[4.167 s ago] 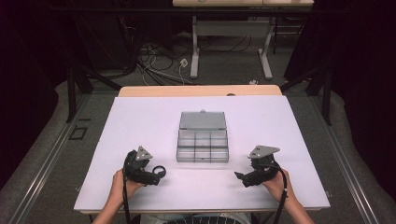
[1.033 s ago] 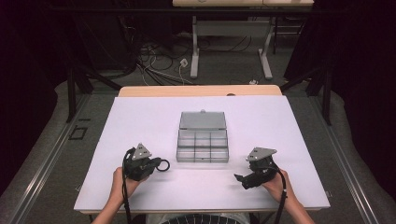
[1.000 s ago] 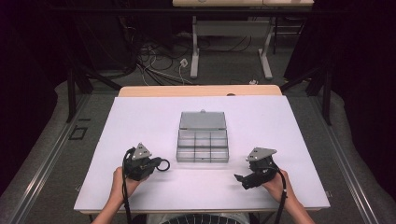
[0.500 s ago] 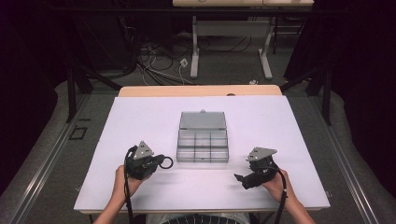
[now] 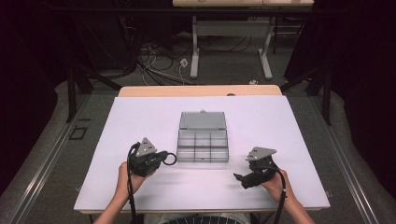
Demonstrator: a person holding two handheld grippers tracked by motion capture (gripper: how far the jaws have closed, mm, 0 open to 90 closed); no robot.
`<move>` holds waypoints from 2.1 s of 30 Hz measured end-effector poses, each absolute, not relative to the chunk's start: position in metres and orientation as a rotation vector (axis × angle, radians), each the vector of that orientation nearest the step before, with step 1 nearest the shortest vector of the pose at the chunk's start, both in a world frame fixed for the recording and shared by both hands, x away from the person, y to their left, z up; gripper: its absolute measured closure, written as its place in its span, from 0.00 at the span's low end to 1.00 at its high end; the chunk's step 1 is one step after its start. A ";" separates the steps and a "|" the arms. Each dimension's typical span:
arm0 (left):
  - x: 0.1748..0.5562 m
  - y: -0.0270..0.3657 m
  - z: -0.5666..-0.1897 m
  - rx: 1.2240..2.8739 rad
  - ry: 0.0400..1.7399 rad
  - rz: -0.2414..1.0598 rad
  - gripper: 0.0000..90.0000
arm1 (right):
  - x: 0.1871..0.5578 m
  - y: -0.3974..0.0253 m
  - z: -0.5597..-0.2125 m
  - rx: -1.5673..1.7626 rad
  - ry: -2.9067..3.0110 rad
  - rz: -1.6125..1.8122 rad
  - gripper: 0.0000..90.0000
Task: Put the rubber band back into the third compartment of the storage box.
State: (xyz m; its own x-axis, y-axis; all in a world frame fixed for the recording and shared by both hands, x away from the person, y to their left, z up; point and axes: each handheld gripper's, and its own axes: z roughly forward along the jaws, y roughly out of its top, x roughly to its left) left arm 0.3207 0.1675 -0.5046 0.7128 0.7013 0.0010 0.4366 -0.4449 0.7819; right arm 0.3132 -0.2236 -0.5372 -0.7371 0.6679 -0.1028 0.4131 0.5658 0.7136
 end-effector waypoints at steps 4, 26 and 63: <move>0.323 0.171 -0.500 2.088 0.859 0.407 0.97 | 0.313 -0.223 -0.536 0.883 2.431 0.975 0.01; 0.344 0.153 -0.478 2.083 0.813 0.443 0.97 | 0.313 -0.222 -0.535 0.868 2.418 0.998 0.01; 0.382 0.108 -0.475 2.084 0.777 0.422 0.97 | 0.312 -0.224 -0.536 0.883 2.435 0.986 0.01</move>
